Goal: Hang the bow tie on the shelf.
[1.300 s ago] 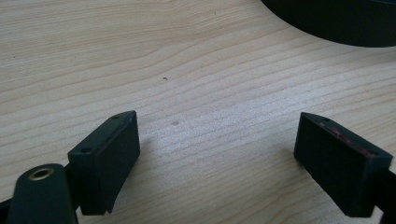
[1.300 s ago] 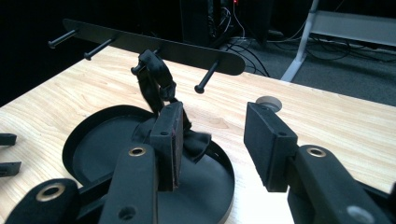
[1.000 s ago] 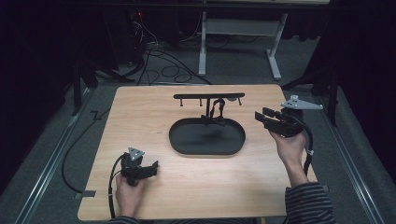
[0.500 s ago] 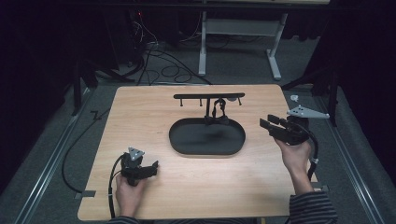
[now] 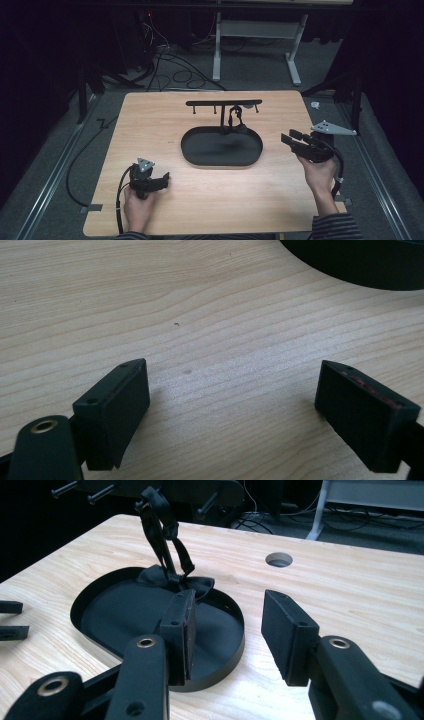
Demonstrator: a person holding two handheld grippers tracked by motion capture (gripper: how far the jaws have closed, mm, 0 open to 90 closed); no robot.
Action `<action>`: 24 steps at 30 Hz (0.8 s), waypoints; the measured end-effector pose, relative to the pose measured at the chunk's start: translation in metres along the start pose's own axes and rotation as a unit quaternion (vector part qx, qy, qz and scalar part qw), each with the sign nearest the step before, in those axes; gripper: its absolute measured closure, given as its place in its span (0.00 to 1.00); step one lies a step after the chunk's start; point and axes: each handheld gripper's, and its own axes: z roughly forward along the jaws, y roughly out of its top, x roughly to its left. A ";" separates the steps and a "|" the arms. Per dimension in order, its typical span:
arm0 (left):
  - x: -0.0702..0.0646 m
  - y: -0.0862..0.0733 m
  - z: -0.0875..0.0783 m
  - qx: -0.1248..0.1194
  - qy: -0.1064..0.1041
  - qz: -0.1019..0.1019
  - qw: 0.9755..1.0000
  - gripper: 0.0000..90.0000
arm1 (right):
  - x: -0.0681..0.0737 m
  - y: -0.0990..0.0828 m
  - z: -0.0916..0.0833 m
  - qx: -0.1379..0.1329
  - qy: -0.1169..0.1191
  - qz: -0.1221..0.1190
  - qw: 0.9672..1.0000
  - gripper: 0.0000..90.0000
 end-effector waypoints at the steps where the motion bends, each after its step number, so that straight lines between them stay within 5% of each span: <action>1: 0.000 0.000 0.000 0.000 0.000 0.000 1.000 0.16 | 0.000 -0.001 0.000 -0.001 0.000 0.000 1.000 0.65; 24: 0.000 0.000 0.000 0.000 0.000 0.000 1.000 0.16 | -0.002 -0.032 -0.003 0.028 0.007 0.011 1.000 0.65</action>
